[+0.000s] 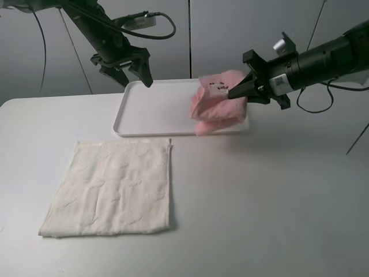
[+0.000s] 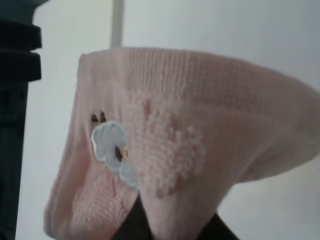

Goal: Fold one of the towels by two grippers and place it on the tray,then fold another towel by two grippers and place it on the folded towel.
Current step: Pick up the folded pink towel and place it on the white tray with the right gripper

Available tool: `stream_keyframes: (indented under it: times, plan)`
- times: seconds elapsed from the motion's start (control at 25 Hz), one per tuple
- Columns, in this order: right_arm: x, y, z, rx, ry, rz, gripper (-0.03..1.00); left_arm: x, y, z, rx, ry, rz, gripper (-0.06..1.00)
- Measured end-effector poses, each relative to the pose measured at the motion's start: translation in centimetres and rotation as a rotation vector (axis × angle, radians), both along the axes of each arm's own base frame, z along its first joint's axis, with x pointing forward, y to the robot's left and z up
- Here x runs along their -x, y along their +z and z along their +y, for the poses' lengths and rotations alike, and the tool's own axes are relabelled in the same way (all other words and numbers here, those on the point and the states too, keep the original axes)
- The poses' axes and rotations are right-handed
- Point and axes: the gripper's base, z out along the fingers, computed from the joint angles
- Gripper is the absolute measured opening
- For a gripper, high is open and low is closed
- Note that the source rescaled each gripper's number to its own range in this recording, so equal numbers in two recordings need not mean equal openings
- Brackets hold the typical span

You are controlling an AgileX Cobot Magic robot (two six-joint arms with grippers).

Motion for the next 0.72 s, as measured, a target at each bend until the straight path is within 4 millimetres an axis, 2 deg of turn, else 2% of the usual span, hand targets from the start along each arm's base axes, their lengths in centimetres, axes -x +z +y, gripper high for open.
stream_keyframes:
  times: [0.12,0.28,0.4,0.52,0.68,0.72]
  plan:
    - [-2.5,3.3,0.4,-0.017,0.005,-0.069,0.09,-0.4,1.5,2.5,0.008,0.053,-0.030,0.98]
    - [-6.1,4.7,1.4,-0.084,0.038,-0.063,0.09,-0.7,2.2,4.4,0.018,0.095,-0.041,0.98]
    - [-8.8,4.3,2.6,-0.113,0.051,-0.064,0.09,-0.9,2.2,5.2,0.015,0.103,-0.044,0.98]
    - [-11.0,2.9,3.5,-0.157,0.044,-0.054,0.09,-0.9,2.2,5.6,0.014,0.106,-0.046,0.98]
    - [-12.7,0.6,4.9,-0.190,0.047,-0.030,0.09,-0.9,2.2,5.6,0.013,0.102,-0.048,0.98]
    - [-12.9,-0.6,5.0,-0.192,0.046,-0.012,0.09,-0.9,2.2,5.6,0.013,0.102,-0.048,0.98]
